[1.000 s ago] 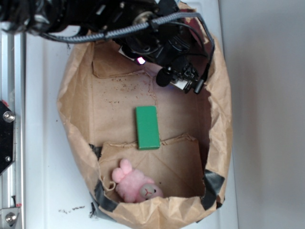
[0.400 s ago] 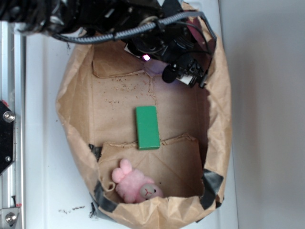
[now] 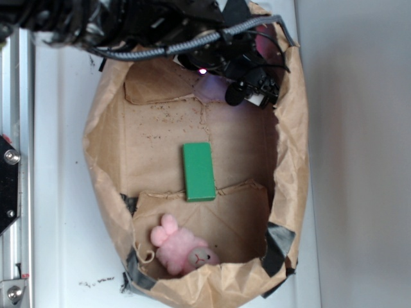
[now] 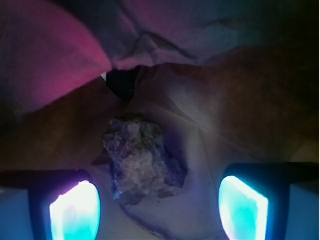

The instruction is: Grab the rock.

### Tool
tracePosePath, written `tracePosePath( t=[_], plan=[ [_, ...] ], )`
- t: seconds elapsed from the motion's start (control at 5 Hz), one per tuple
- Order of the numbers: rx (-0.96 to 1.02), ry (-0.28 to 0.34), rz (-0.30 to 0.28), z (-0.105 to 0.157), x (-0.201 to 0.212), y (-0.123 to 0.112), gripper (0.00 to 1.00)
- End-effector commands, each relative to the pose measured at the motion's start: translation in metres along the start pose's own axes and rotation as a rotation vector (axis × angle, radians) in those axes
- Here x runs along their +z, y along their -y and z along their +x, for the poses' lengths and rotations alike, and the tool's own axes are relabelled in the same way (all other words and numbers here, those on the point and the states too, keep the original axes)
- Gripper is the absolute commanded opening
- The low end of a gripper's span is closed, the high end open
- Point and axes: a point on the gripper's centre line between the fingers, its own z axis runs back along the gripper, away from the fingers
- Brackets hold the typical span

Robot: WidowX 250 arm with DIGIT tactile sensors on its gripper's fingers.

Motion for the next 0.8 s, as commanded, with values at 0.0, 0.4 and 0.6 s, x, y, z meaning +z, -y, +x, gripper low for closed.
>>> tracePosePath(
  t=[0.0, 0.4, 0.6],
  plan=[
    [0.044, 0.073, -0.067, 0.021, 0.005, 0.009, 1.0],
    [0.026, 0.087, -0.05, 0.009, -0.005, 0.015, 1.0],
    [0.022, 0.103, -0.024, 0.003, -0.012, 0.022, 1.0]
  ],
)
